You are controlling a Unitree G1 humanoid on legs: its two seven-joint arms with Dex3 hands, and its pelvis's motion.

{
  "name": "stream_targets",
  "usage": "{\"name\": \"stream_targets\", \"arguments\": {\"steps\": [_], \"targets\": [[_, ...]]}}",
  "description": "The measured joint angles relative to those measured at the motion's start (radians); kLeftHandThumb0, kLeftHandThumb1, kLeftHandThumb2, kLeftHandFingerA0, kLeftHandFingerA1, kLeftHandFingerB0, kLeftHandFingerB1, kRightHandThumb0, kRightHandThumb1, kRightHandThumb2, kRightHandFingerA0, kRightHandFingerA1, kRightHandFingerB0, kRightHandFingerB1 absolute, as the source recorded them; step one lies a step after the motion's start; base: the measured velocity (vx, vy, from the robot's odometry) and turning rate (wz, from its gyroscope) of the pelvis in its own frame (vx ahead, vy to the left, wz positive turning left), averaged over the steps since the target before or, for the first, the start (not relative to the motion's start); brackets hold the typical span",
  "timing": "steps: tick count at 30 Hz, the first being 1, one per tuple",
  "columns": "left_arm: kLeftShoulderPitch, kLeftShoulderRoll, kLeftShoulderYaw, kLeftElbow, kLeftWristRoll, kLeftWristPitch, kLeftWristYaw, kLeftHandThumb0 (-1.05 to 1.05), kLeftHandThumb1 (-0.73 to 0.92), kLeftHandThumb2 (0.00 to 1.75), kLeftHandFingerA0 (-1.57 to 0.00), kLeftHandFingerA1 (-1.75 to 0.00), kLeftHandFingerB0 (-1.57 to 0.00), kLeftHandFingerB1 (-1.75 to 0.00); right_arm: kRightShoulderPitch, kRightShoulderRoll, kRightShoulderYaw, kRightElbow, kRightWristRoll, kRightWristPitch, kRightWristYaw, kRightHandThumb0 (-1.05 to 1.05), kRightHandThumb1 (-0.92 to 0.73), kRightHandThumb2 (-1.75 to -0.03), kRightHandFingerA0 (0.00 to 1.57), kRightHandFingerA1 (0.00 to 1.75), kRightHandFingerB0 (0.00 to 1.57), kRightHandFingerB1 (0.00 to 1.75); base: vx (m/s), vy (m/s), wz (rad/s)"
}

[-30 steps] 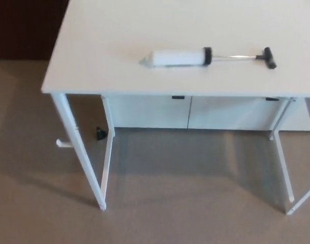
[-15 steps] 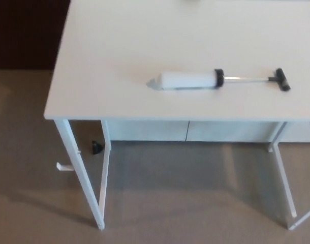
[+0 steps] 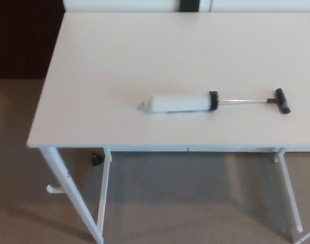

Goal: The robot walks towards a desk on which an air pump is kept in the middle. It lifts it up and holds it with its left hand and uses its right hand to compress it by pushing its handle inwards.

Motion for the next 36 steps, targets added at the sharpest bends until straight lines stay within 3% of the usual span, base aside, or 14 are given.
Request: {"name": "stream_targets", "arguments": {"steps": [33,36], "targets": [[0.02,0.005,-0.012,-0.027,0.0,0.0,-0.004,-0.21,0.71,0.61,-0.48,-0.46,-0.41,-0.38,-0.017,0.004,0.02,0.008,-0.017,0.002,-0.012,-0.27,-0.71,-0.6,0.66,0.46,0.53,0.42,0.01,-0.003,0.0],[0.02,0.004,-0.012,-0.028,0.0,0.0,-0.003,-0.19,0.68,0.6,-0.5,-0.47,-0.33,-0.34,-0.017,0.004,0.02,0.008,-0.018,0.002,-0.012,-0.33,-0.69,-0.59,0.67,0.46,0.53,0.42,0.0,0.0,0.0]]}}
